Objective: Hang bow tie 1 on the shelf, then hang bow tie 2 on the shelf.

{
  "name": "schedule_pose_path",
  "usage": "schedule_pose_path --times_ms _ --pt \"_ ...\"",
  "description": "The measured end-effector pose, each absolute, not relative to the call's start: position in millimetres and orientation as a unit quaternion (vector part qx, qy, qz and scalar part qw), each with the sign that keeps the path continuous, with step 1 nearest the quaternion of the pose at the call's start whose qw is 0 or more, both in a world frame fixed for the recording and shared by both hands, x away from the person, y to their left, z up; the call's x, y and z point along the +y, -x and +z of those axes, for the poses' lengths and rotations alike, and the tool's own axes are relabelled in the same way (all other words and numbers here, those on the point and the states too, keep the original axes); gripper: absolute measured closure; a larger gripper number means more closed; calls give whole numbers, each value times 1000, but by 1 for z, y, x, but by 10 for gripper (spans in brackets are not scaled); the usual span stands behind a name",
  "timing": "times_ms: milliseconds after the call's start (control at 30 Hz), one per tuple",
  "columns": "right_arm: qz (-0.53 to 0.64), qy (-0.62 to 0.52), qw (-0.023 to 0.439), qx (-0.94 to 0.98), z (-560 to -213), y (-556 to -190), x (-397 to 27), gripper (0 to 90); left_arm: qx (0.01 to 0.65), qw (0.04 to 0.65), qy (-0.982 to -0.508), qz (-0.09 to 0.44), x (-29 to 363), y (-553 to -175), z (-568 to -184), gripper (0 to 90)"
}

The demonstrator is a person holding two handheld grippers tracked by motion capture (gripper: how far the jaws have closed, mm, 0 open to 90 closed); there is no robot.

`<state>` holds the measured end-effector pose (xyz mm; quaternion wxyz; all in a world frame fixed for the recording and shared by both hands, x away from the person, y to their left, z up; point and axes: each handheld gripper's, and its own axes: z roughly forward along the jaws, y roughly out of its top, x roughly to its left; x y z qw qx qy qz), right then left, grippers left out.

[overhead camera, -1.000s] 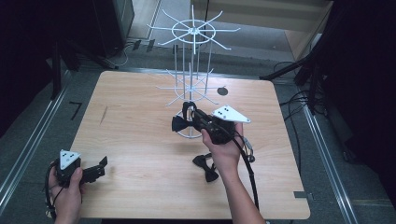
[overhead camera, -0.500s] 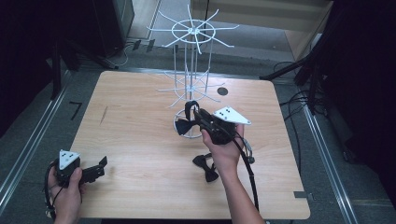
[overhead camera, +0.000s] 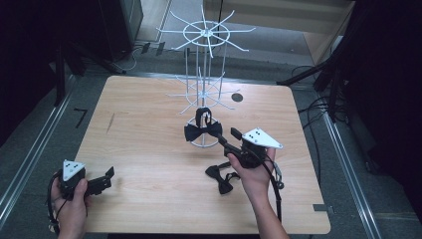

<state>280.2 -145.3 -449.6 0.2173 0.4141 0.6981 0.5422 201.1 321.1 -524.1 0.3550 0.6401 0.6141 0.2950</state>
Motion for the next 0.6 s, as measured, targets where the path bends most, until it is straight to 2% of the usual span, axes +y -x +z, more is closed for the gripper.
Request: schedule_pose_path --times_ms 600 --pt "503 -455 209 705 -496 -265 -192 490 617 353 -638 296 321 -201 -524 0"
